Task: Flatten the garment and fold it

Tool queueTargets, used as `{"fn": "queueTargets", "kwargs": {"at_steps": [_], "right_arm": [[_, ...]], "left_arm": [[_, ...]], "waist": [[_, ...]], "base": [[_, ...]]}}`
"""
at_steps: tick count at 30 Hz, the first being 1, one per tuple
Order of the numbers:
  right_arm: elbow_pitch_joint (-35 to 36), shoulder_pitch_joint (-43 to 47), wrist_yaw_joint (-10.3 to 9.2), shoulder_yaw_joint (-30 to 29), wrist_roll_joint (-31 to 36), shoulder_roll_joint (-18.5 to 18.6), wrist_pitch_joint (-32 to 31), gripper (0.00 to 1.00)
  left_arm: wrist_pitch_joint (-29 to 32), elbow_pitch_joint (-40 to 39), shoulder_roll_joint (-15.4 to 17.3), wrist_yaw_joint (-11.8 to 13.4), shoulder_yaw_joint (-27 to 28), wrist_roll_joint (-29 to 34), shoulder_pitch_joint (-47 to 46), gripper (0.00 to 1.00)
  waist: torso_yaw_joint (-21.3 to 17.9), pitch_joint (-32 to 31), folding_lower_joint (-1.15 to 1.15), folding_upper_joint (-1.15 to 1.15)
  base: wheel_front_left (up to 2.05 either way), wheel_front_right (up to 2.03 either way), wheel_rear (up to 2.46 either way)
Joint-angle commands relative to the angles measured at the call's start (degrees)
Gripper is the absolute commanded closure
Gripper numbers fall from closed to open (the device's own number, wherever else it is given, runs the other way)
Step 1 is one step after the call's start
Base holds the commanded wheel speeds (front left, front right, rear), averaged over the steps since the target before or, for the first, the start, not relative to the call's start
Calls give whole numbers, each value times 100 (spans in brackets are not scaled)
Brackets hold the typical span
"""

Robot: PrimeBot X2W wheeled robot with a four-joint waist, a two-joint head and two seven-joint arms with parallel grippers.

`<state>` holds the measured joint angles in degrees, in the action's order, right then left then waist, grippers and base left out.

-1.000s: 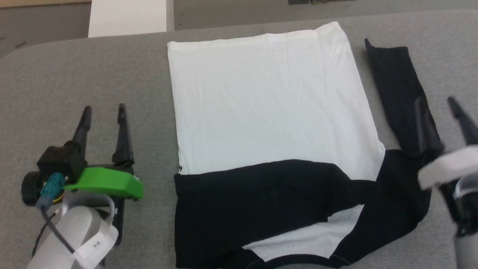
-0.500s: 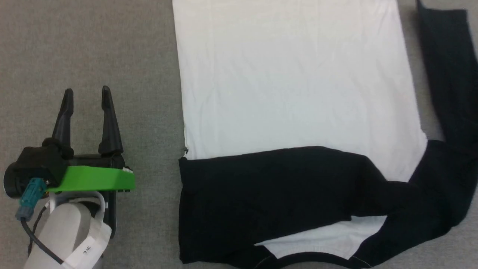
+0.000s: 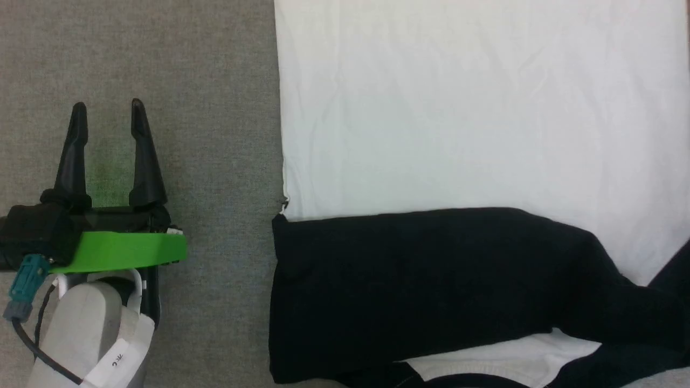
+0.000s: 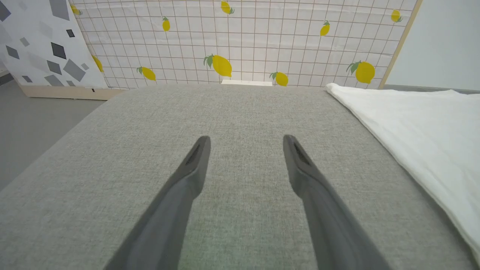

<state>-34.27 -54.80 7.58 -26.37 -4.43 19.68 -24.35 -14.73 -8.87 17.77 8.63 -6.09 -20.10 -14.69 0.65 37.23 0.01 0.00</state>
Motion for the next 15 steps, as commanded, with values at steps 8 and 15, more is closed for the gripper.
{"fn": "queueTargets", "kwargs": {"at_steps": [8, 15], "right_arm": [[-59, -241, -9, -25, 278, 124, -347, 100], [372, 227, -9, -313, 503, 185, 348, 100]], "left_arm": [[-27, -78, -127, -105, 167, 147, 26, 0], [-27, 86, -237, -213, 204, 196, 119, 0]], "waist": [[61, 185, -1, 0], [-89, -297, -1, 0]], "base": [[0, 0, 0], [0, 0, 0]]}}
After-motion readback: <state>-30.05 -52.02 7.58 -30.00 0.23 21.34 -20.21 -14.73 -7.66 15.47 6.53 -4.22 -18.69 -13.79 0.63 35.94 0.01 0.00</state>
